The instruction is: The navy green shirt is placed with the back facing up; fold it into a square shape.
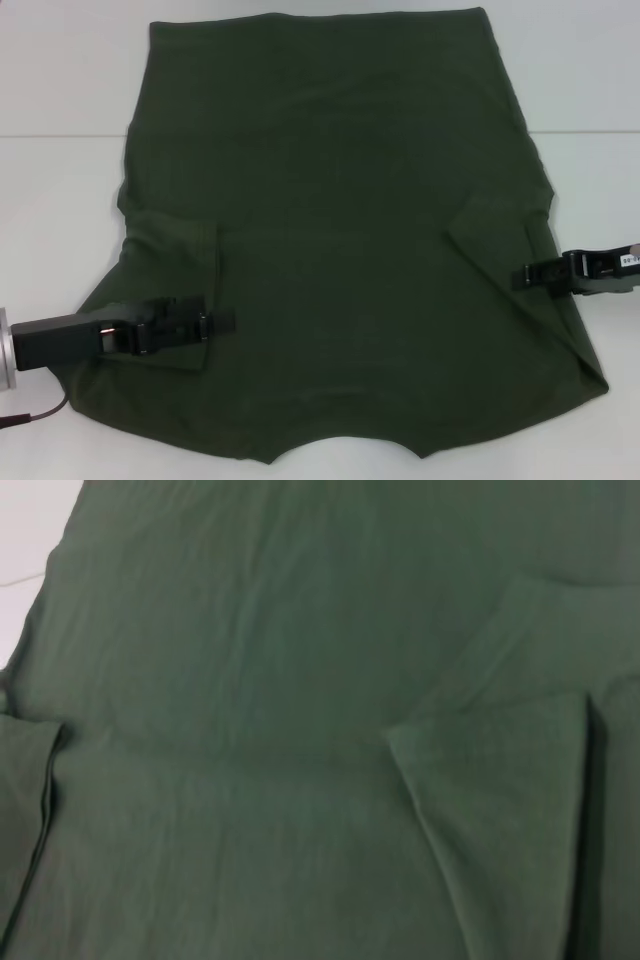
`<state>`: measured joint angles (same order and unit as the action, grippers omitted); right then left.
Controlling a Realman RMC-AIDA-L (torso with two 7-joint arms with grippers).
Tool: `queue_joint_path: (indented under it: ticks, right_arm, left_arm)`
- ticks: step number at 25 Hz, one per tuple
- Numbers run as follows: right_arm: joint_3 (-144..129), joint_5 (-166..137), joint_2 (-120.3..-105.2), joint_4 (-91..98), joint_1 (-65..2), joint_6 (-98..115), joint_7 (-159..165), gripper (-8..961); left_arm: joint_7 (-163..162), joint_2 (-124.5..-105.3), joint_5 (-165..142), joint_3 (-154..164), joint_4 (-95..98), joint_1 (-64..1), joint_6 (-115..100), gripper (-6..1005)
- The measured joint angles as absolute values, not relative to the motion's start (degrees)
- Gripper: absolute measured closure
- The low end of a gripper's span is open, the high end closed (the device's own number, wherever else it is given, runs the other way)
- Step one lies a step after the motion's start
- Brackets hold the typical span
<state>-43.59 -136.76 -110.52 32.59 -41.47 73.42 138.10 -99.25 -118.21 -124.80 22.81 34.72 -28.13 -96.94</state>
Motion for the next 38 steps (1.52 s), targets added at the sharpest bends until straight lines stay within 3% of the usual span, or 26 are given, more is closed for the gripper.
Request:
queue_joint_path:
  ticks: [8,25,38]
  right_arm:
    - [-43.6,-138.7,-111.23,32.1,-42.4,72.2,138.4,175]
    - [-43.1,-138.5,-110.52,32.3,-41.9,73.5,138.4,174]
    - [-43.5,-138.5,-111.67,31.9,-42.7,73.0,138.0,174]
  left_arm:
    - [-99.1,-118.26,-124.8,22.8,34.7,-28.0,-96.9,65]
    - [-99.2,-118.42,-124.7,22.9,34.7,-28.0,-97.0,65]
    - [-99.2,-118.39,-124.8,22.8,34.7,-28.0,-97.0,64]
